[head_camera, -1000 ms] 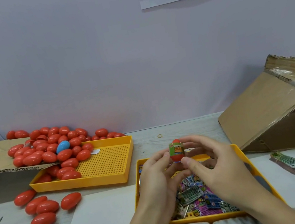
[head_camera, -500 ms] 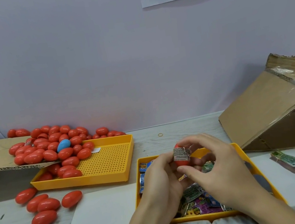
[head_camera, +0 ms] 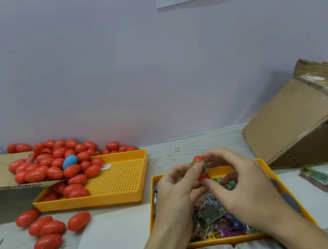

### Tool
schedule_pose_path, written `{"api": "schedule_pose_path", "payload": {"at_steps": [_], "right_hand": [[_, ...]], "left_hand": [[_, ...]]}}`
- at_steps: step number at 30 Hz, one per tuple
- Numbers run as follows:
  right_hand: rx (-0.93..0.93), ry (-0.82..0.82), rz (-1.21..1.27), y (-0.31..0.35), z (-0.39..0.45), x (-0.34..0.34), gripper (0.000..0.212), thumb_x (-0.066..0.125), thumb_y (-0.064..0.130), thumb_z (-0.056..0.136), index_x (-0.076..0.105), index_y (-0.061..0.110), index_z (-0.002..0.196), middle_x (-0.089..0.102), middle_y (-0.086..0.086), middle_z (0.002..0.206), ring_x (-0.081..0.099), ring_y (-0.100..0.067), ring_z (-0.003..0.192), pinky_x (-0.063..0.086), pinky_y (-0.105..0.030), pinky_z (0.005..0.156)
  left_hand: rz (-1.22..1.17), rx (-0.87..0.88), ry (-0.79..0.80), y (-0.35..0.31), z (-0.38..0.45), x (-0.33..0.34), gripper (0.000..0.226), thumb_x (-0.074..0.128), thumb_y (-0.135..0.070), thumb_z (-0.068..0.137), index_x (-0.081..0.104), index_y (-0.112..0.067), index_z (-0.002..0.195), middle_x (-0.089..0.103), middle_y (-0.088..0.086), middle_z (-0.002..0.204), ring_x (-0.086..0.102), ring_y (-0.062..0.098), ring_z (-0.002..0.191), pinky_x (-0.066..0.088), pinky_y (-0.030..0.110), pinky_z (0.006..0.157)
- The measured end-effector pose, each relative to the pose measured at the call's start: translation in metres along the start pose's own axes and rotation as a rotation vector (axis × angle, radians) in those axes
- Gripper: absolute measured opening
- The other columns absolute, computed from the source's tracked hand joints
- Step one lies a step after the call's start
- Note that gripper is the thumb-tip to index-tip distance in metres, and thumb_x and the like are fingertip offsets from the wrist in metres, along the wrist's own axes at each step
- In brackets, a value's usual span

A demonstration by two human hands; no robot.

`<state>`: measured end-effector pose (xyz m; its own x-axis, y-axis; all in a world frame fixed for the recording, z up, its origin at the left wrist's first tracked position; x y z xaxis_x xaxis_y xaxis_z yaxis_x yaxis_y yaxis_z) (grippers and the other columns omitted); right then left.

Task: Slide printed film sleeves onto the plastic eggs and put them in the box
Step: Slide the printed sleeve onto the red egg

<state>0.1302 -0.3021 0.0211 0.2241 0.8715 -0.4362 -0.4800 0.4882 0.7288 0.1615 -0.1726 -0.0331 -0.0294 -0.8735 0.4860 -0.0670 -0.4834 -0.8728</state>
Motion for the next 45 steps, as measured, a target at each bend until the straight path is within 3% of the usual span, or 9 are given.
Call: {"api": "schedule_pose_path", "payload": {"at_steps": [7, 11, 17, 24, 29, 34, 38, 42, 45], "right_hand": [[-0.006, -0.102, -0.083, 0.004, 0.001, -0.008, 0.027, 0.079, 0.030, 0.077, 0.070, 0.035, 0.103, 0.068, 0.020, 0.083, 0.067, -0.004, 0.082, 0.057, -0.027, 0.066], [0.015, -0.092, 0.002, 0.000, 0.001, -0.005, 0.030, 0.075, 0.028, 0.080, 0.070, 0.033, 0.109, 0.069, 0.017, 0.087, 0.068, -0.006, 0.082, 0.058, -0.025, 0.061], [0.110, -0.040, 0.133, -0.010, -0.002, 0.003, 0.044, 0.078, 0.017, 0.081, 0.065, 0.030, 0.120, 0.071, 0.019, 0.096, 0.071, -0.005, 0.088, 0.058, -0.020, 0.069], [0.233, -0.109, 0.051, -0.021, -0.002, 0.000, 0.020, 0.072, 0.032, 0.087, 0.068, 0.038, 0.106, 0.073, 0.015, 0.093, 0.071, -0.008, 0.090, 0.058, -0.028, 0.073], [0.563, -0.360, 0.550, -0.057, 0.008, -0.030, 0.017, 0.062, 0.019, 0.096, 0.064, 0.011, 0.111, 0.077, -0.003, 0.088, 0.074, -0.012, 0.084, 0.057, -0.021, 0.067], [0.530, -0.657, 1.036, -0.059, 0.057, -0.104, 0.019, 0.044, 0.014, 0.104, 0.058, 0.004, 0.096, 0.068, -0.014, 0.086, 0.068, -0.019, 0.077, 0.053, -0.022, 0.064], [0.470, -0.896, 1.220, -0.063, 0.090, -0.173, 0.013, 0.035, 0.010, 0.106, 0.047, 0.006, 0.109, 0.060, -0.019, 0.117, 0.067, -0.025, 0.084, 0.053, -0.019, 0.055], [0.545, -0.721, 1.190, -0.053, 0.098, -0.162, 0.037, 0.031, 0.013, 0.106, 0.035, 0.004, 0.141, 0.039, -0.024, 0.142, 0.060, -0.037, 0.098, 0.052, -0.030, 0.096], [0.635, -0.426, 0.945, -0.038, 0.081, -0.106, 0.044, 0.035, 0.005, 0.102, 0.026, -0.008, 0.144, 0.054, -0.029, 0.122, 0.062, -0.034, 0.102, 0.048, -0.035, 0.097]], "left_hand": [[0.115, 0.055, -0.040, -0.006, -0.003, -0.001, 0.042, 0.088, -0.025, 0.070, 0.065, 0.000, 0.095, 0.072, 0.017, 0.090, 0.073, 0.024, 0.083, 0.058, 0.029, 0.067], [0.002, -0.054, -0.005, 0.000, -0.002, 0.002, 0.021, 0.060, -0.012, 0.094, 0.063, 0.007, 0.103, 0.073, 0.018, 0.080, 0.073, 0.026, 0.069, 0.058, 0.027, 0.058], [0.107, 0.017, -0.046, -0.003, -0.001, -0.004, 0.014, 0.068, -0.011, 0.090, 0.071, 0.002, 0.095, 0.074, 0.020, 0.090, 0.072, 0.024, 0.075, 0.058, 0.030, 0.064], [0.356, 0.085, -0.083, -0.005, 0.000, -0.009, 0.012, 0.069, -0.029, 0.090, 0.074, -0.019, 0.089, 0.076, -0.005, 0.080, 0.071, 0.006, 0.072, 0.050, 0.021, 0.062], [0.334, 0.012, -0.157, -0.001, 0.002, -0.015, 0.023, 0.066, -0.036, 0.092, 0.072, -0.015, 0.086, 0.075, -0.006, 0.079, 0.067, 0.004, 0.066, 0.049, 0.031, 0.067], [0.304, -0.018, -0.154, 0.000, 0.002, -0.015, 0.020, 0.068, -0.038, 0.089, 0.073, -0.018, 0.089, 0.075, -0.008, 0.079, 0.068, 0.012, 0.076, 0.047, 0.027, 0.062], [0.289, -0.035, -0.152, -0.001, 0.002, -0.014, 0.020, 0.068, -0.036, 0.090, 0.072, -0.016, 0.090, 0.075, -0.002, 0.085, 0.067, 0.017, 0.081, 0.048, 0.030, 0.065], [0.283, -0.054, -0.169, 0.000, 0.004, -0.017, 0.006, 0.066, -0.017, 0.093, 0.068, -0.016, 0.098, 0.074, 0.004, 0.088, 0.067, 0.019, 0.078, 0.049, 0.029, 0.061], [0.300, -0.061, -0.161, 0.002, 0.005, -0.018, 0.010, 0.065, -0.010, 0.091, 0.068, -0.016, 0.099, 0.073, 0.007, 0.093, 0.068, 0.020, 0.080, 0.050, 0.028, 0.060]]}}
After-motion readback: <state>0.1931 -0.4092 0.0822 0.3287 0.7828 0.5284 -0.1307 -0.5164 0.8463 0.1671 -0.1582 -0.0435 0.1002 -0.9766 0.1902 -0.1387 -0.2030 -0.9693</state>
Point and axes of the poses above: each hand's wrist, its own z-axis towards the middle knuckle, its own x-axis out of the palm, y = z × x, the point moved 10 cm from there along z, towards the middle knuckle
